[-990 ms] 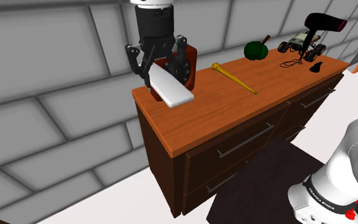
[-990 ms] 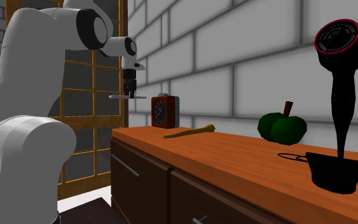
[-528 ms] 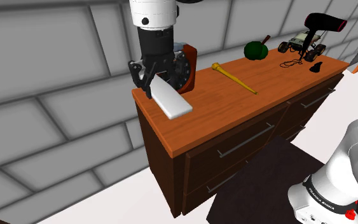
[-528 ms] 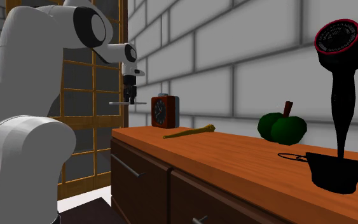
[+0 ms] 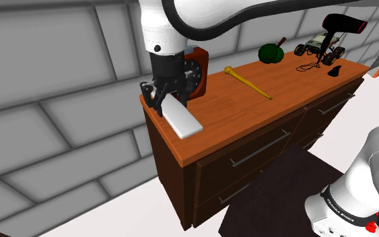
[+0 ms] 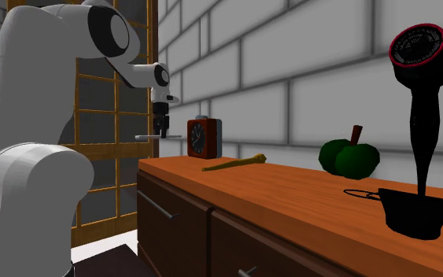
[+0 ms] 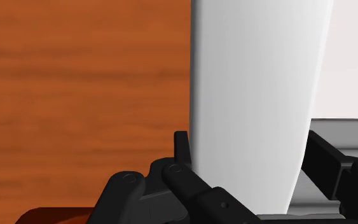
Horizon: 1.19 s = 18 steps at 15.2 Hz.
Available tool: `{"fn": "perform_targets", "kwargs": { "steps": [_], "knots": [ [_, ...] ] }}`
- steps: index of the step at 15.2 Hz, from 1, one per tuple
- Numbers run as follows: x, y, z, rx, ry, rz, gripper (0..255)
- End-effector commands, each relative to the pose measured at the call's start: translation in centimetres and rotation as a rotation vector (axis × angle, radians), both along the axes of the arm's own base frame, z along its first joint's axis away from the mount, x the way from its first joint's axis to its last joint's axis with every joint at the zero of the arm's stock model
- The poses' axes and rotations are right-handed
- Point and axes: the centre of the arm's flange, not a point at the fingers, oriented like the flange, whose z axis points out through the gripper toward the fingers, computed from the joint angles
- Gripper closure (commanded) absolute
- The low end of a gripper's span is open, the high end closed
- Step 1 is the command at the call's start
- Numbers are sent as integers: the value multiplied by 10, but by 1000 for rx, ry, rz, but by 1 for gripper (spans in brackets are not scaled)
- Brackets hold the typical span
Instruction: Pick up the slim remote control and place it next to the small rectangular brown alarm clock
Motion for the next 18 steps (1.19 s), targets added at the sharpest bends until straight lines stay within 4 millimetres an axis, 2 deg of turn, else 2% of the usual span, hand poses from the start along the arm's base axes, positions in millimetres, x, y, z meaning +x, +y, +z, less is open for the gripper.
{"fn": "perform_targets", "kwargs": {
  "steps": [1, 14, 18],
  "knots": [
    [0, 0, -10, 1, -1, 0, 255],
    [0, 0, -80, 1, -1, 0, 255],
    [0, 0, -80, 1, -1, 0, 255]
  ]
}}
